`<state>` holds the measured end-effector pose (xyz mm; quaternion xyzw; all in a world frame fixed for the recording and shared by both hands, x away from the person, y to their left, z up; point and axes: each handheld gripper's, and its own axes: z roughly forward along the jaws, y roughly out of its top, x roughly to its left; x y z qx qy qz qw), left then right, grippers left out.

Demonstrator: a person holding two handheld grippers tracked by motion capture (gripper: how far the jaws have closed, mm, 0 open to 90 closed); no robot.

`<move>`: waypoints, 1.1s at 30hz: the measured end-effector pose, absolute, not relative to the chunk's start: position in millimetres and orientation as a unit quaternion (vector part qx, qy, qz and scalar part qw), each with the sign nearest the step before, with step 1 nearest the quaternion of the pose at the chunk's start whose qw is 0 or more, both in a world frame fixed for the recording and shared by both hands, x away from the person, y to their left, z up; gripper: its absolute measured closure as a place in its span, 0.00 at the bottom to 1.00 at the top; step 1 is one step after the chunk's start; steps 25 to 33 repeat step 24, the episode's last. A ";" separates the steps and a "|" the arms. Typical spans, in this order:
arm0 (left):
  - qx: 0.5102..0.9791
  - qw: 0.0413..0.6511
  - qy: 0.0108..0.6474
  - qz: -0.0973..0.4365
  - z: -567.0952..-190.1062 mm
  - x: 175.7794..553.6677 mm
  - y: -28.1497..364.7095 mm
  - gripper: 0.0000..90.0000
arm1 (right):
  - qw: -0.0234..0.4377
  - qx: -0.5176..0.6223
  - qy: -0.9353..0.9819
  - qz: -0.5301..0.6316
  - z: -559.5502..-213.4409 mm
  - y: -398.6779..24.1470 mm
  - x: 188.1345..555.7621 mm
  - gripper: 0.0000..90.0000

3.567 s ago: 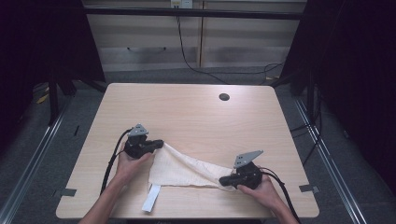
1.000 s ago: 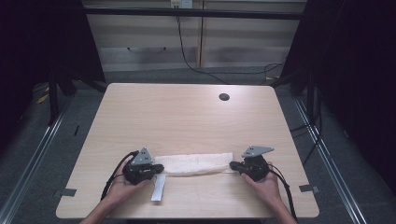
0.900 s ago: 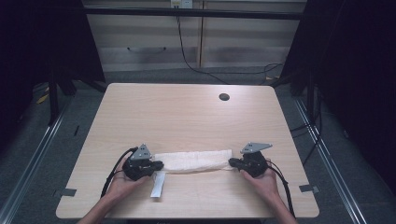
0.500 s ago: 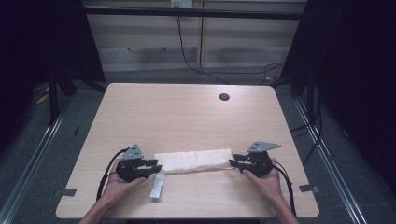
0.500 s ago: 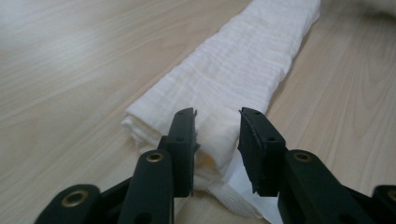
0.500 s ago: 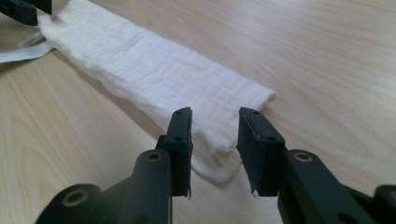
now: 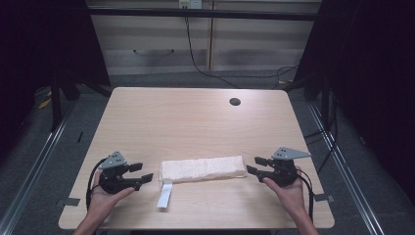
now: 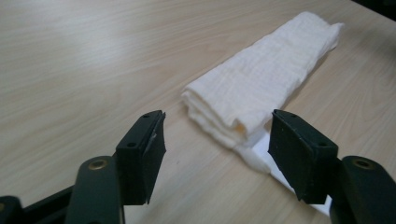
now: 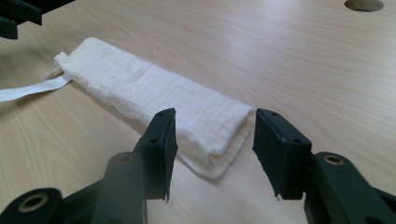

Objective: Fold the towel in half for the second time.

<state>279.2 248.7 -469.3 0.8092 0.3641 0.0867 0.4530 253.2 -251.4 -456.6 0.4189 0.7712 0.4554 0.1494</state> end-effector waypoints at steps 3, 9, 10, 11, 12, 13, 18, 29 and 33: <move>0.807 0.447 0.375 0.087 -471.3 274.5 260.6 0.35 | 0.151 0.423 0.770 0.452 -456.1 -258.1 243.9 0.53; 0.787 0.448 0.413 0.095 -482.8 269.1 279.0 0.31 | 0.166 0.452 0.746 0.459 -459.2 -280.8 225.0 0.49; 0.787 0.448 0.413 0.095 -482.8 269.1 279.0 0.31 | 0.166 0.452 0.746 0.459 -459.2 -280.8 225.0 0.49; 0.792 0.443 0.409 0.101 -484.2 268.4 280.0 0.31 | 0.168 0.457 0.742 0.461 -461.6 -284.3 223.4 0.49; 0.790 0.440 0.413 0.106 -487.4 269.1 282.3 0.30 | 0.179 0.463 0.743 0.448 -465.5 -289.2 222.9 0.48; 0.790 0.440 0.413 0.106 -487.4 269.1 282.3 0.28 | 0.179 0.463 0.743 0.448 -465.5 -289.2 222.9 0.48; 0.786 0.431 0.433 0.097 -494.5 271.8 290.8 0.24 | 0.189 0.491 0.729 0.437 -475.6 -303.4 223.7 0.44; 0.781 0.429 0.443 0.097 -495.5 273.2 293.5 0.19 | 0.182 0.506 0.737 0.409 -488.5 -302.0 229.1 0.37; 0.781 0.429 0.443 0.097 -495.5 273.2 293.5 0.19 | 0.182 0.506 0.737 0.409 -488.5 -302.0 229.1 0.37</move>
